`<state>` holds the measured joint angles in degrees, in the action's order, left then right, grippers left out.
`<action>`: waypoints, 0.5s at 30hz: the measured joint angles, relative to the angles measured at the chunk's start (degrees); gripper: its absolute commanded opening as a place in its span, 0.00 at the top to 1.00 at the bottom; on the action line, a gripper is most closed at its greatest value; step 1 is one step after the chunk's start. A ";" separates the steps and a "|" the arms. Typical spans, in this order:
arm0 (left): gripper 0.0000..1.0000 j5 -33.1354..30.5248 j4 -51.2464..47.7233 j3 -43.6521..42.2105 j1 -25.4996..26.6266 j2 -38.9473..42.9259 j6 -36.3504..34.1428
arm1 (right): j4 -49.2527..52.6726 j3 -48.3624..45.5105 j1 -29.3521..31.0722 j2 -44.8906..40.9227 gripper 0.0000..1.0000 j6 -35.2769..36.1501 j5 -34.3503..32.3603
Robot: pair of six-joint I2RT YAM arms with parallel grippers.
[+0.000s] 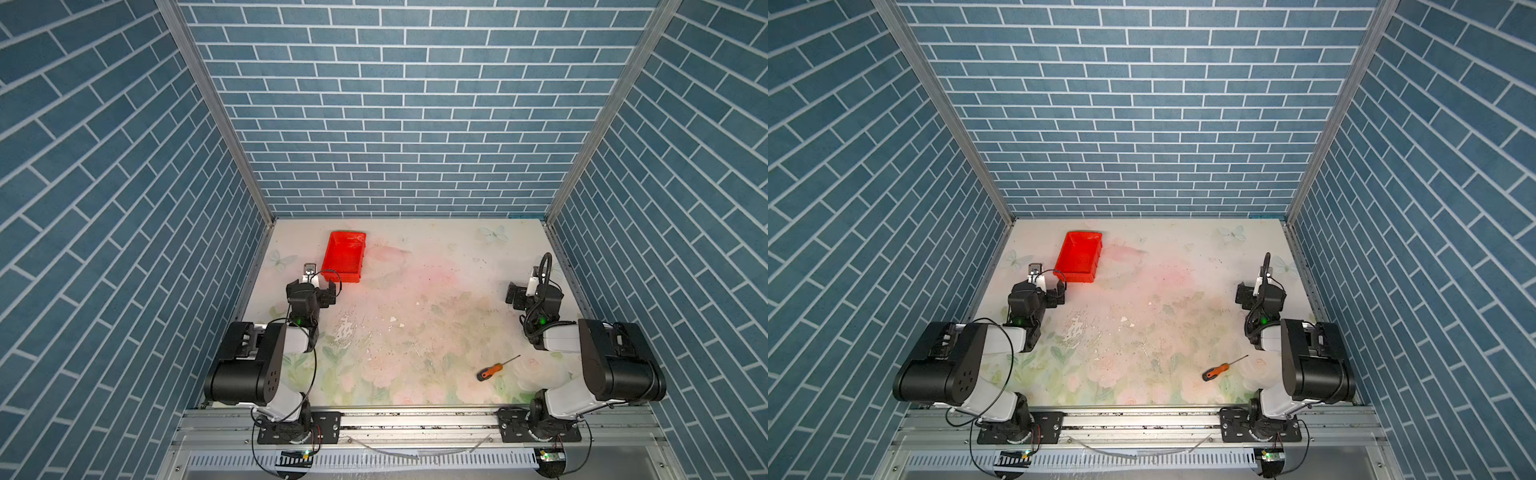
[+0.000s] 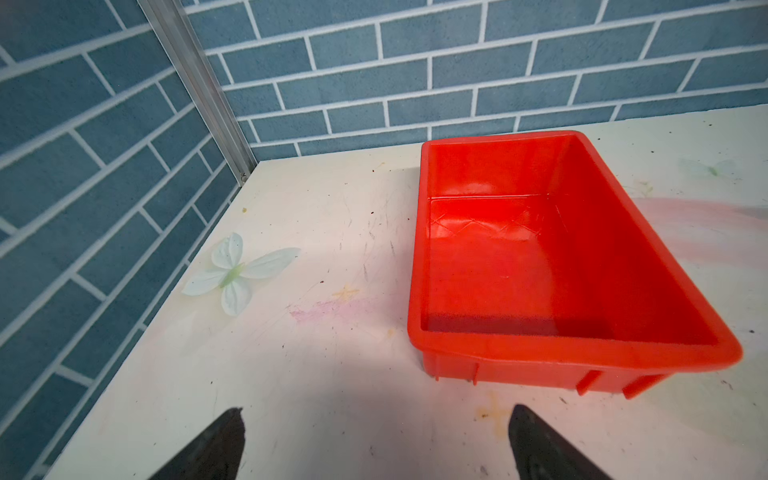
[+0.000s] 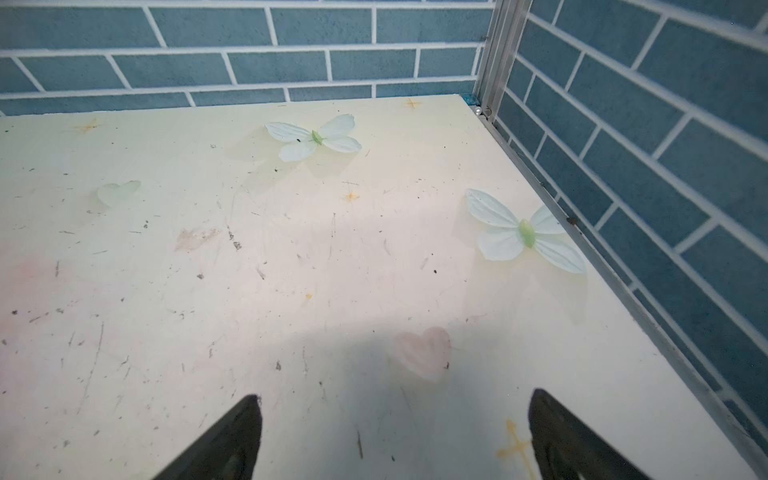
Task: Put the screwdriver in the bin
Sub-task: 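Move the right gripper toward the orange screwdriver while the left arm extends inward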
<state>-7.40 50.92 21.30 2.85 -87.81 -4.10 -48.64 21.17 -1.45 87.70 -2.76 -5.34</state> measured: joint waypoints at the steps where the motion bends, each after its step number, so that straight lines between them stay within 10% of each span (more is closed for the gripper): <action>1: 0.00 0.00 0.24 -0.07 0.00 0.00 0.02 | 0.00 0.00 0.00 0.00 0.01 0.00 0.00; 15: 0.00 -0.02 0.26 -0.11 0.00 0.00 0.02 | 0.00 0.00 0.00 0.00 0.01 0.00 0.00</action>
<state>-7.42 51.18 21.19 2.85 -87.81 -4.08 -48.64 21.17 -1.45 87.70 -2.76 -5.34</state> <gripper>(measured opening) 0.996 0.989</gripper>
